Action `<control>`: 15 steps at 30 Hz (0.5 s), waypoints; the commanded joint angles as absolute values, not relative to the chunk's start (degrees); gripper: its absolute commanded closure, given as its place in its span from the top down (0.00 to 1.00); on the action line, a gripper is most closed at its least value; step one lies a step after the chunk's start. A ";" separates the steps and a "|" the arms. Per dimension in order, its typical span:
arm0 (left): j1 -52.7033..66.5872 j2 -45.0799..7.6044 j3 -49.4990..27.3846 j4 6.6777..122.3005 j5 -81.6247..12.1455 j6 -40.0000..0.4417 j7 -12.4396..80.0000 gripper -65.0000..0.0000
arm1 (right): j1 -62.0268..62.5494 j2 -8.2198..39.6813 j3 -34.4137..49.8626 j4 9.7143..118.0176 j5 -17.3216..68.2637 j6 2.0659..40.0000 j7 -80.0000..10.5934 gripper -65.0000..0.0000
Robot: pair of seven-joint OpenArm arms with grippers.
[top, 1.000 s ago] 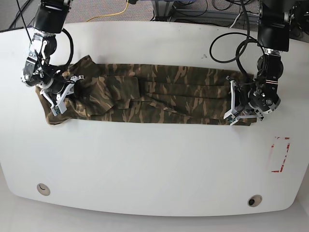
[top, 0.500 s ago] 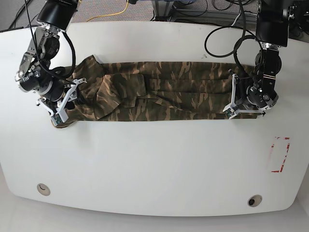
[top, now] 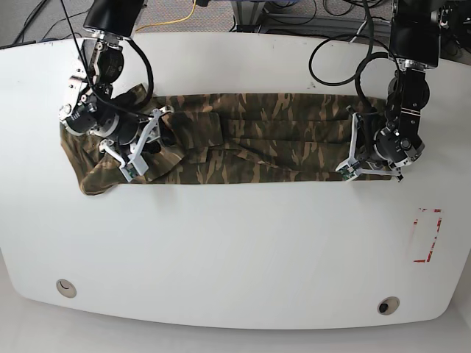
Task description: Layout the t-shirt on the table in an organized manner, then fold the t-shirt properly
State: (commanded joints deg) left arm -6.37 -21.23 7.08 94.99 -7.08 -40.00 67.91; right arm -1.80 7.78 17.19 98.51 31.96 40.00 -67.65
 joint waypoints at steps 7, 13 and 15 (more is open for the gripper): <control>-6.46 -21.23 5.76 99.82 -7.08 -40.00 67.91 0.19 | -1.98 11.47 12.35 85.76 31.87 40.00 -58.77 0.34; -6.55 -20.97 3.65 103.78 -7.08 -40.00 67.91 0.19 | -2.42 13.67 9.10 82.15 31.96 40.00 -55.87 0.34; -6.55 -19.82 2.24 104.84 -7.16 -40.00 67.91 0.19 | -3.38 13.93 9.01 82.86 32.31 40.00 -55.96 0.34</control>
